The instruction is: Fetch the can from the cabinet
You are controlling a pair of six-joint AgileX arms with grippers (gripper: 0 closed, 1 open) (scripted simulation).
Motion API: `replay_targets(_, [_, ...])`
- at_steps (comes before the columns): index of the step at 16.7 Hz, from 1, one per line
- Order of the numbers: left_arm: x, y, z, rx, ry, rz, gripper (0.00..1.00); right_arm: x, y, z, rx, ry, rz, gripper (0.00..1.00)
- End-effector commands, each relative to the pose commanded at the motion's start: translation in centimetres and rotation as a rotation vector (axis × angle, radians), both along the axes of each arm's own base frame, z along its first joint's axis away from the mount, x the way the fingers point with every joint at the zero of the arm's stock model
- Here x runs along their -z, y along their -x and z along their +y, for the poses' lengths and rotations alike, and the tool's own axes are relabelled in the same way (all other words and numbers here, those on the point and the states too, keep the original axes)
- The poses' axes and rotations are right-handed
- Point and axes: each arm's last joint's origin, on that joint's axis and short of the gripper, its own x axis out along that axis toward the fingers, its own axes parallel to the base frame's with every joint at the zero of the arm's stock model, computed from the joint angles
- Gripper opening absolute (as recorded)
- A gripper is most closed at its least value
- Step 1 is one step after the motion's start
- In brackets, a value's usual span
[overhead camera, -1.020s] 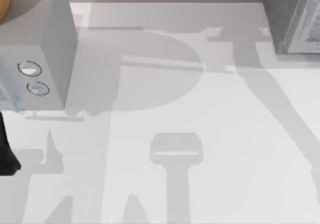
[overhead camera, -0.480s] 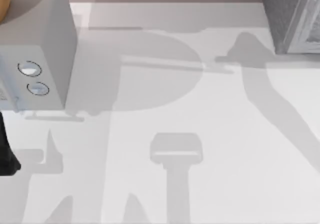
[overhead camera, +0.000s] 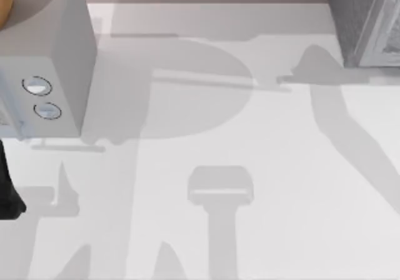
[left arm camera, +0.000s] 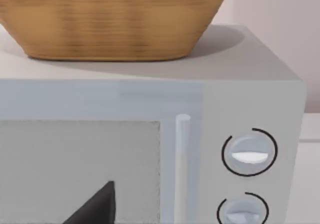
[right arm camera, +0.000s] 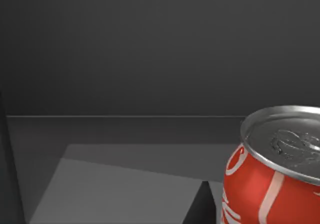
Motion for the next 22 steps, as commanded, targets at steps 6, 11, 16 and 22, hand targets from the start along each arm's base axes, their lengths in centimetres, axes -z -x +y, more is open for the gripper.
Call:
replay_targets(6, [0.0,0.0,0.0,0.000,0.000,0.000,1.00,2.5,1.2,-2.0,-0.002,0.005,0.007,0.00])
replay_targets(11, [0.0,0.0,0.0,0.000,0.000,0.000,1.00,4.8,2.4,-3.5,-0.003,0.007,0.010,0.00])
replay_targets(16, [0.0,0.0,0.0,0.000,0.000,0.000,1.00,7.4,3.5,-4.9,-0.003,0.010,0.014,0.00])
replay_targets(22, [0.0,0.0,0.0,0.000,0.000,0.000,1.00,10.7,4.9,-6.4,0.005,0.007,0.007,0.00])
